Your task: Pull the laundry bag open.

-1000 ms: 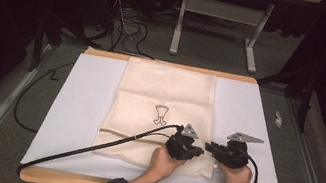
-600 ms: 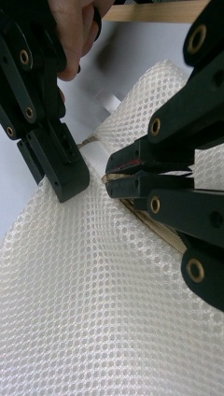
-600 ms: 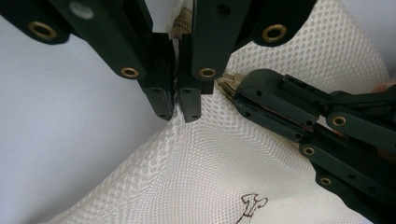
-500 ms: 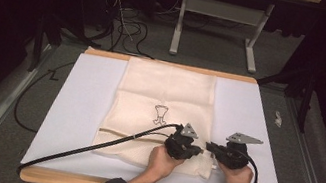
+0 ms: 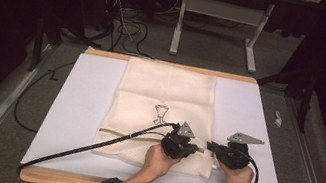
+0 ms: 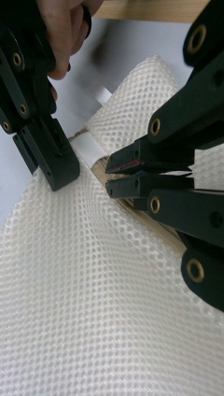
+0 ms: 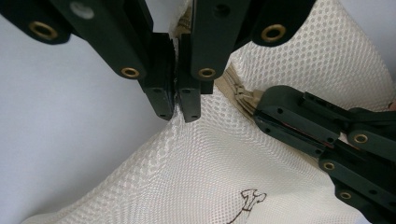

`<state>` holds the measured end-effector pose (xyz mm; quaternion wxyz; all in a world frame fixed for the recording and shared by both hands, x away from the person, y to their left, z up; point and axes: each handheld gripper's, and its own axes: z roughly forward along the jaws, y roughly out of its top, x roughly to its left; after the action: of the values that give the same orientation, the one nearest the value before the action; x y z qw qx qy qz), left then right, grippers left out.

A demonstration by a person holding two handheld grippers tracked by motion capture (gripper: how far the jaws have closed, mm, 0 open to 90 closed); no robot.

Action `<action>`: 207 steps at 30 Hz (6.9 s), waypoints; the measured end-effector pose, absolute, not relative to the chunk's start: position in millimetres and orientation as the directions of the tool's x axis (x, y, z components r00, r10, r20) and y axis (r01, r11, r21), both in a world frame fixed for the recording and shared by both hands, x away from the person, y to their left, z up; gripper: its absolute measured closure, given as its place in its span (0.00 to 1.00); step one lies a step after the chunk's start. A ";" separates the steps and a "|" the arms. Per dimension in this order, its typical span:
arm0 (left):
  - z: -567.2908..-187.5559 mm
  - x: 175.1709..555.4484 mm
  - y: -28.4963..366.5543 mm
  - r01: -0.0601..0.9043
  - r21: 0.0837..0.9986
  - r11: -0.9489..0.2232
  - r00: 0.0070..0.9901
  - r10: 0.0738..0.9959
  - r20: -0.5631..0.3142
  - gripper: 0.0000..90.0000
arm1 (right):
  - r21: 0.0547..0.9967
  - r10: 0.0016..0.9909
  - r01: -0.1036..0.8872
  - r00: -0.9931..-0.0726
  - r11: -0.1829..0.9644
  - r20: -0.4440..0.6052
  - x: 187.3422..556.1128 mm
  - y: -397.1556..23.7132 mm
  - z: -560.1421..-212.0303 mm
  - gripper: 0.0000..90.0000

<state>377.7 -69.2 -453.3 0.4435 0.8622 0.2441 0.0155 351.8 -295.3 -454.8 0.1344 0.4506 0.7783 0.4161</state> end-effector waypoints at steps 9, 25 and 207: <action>-450.9 377.8 -60.9 0.405 0.779 -0.479 0.878 0.441 -0.186 0.97 | 0.769 0.818 0.590 -0.552 0.245 0.162 352.3 -295.5 -454.9 0.98; -450.3 373.8 -57.3 0.383 0.788 -0.482 0.884 0.439 -0.160 0.97 | 0.770 0.819 0.590 -0.550 0.243 0.164 353.6 -293.6 -456.0 0.98; -424.1 375.7 50.4 0.431 0.842 -0.325 0.821 0.528 -0.217 0.97 | 0.770 0.829 0.595 -0.535 0.230 0.166 363.2 -290.3 -447.9 0.98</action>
<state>375.7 50.4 -424.1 0.5005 0.8124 0.2952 0.0485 363.2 -290.3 -447.9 0.1407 0.4613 0.7715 0.4150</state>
